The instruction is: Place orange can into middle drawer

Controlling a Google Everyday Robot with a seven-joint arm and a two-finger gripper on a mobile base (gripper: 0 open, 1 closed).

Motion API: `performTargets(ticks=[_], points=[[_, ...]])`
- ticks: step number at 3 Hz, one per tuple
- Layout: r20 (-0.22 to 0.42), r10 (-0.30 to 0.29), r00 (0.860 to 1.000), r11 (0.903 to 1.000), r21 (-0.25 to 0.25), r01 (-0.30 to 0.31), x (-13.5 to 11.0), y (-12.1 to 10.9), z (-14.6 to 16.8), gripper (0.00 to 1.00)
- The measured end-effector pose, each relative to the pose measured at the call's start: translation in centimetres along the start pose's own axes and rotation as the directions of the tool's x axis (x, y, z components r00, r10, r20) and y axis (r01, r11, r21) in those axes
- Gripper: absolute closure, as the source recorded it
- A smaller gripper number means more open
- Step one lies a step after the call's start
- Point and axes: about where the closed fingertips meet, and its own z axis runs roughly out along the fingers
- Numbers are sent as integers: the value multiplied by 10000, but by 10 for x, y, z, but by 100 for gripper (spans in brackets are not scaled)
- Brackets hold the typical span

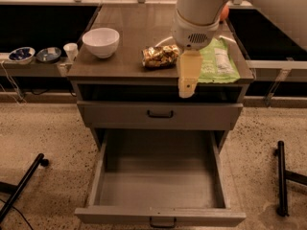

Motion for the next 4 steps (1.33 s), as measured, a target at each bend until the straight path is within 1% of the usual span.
performTargets(ticks=[1,2,3,4], points=[[204,-316,9993,9995,-77,318,-5,-18,8,0],[468,-974,9941,9935,-551,999,-14,-59,38,0],[823,-1410,9866,9857,-810,1477,-26,-104,74,0],[1232,-1566,9800,9853,-493,1636,-35,-140,96,0]])
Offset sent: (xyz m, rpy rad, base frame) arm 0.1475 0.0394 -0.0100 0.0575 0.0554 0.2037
